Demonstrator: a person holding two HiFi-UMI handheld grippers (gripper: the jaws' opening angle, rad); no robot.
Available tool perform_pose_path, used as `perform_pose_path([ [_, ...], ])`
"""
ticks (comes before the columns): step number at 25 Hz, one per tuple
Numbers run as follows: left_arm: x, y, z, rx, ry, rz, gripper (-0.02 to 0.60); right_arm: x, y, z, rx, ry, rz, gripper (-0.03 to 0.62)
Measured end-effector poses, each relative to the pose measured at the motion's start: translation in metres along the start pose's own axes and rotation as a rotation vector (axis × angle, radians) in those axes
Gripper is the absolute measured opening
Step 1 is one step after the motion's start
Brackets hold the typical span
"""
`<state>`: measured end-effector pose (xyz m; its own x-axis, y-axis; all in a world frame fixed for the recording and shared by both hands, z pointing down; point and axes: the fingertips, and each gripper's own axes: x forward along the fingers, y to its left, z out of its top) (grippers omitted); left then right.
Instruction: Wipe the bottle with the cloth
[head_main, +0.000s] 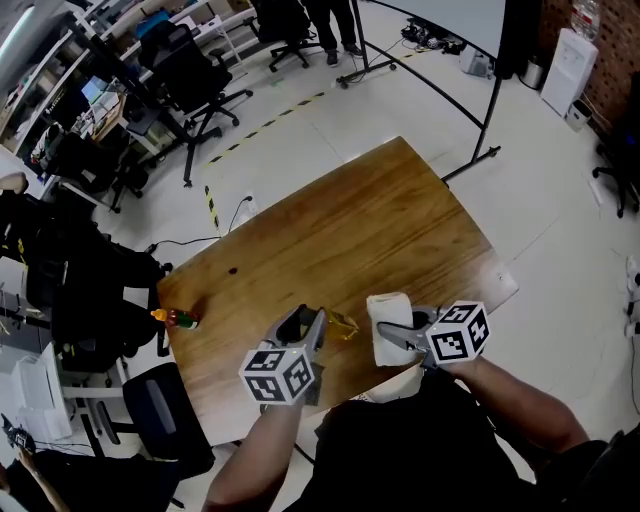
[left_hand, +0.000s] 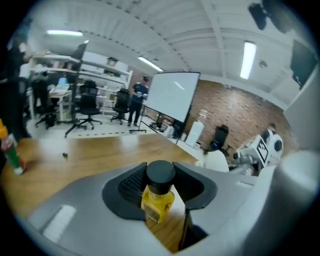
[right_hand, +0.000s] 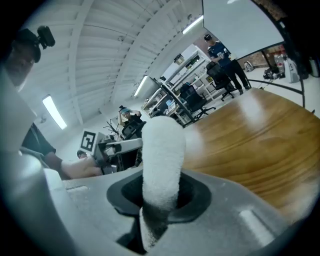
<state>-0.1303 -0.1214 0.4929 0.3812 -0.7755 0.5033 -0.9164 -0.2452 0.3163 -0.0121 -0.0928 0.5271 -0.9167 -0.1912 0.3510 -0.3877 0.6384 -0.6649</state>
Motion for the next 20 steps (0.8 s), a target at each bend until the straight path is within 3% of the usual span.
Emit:
perform_pose_path([
  [5,-0.015,0.067,-0.018,-0.546,-0.076,0.156,0.178,0.035,0.022,0.007,-0.079,0.031,0.061,0.074],
  [8,-0.024,0.082,-0.039,-0.78,-0.123,0.192,0.176,0.068,0.04,0.019,-0.131,0.004,0.087,0.074],
  [12,-0.03,0.082,-0.054,-0.909,-0.15,0.217,0.176,0.108,0.057,0.017,-0.208,-0.008,0.068,0.074],
  [20,-0.032,0.095,-0.061,-0.94,-0.147,0.226,0.176,0.135,0.041,-0.007,-0.308,0.075,-0.016,0.074],
])
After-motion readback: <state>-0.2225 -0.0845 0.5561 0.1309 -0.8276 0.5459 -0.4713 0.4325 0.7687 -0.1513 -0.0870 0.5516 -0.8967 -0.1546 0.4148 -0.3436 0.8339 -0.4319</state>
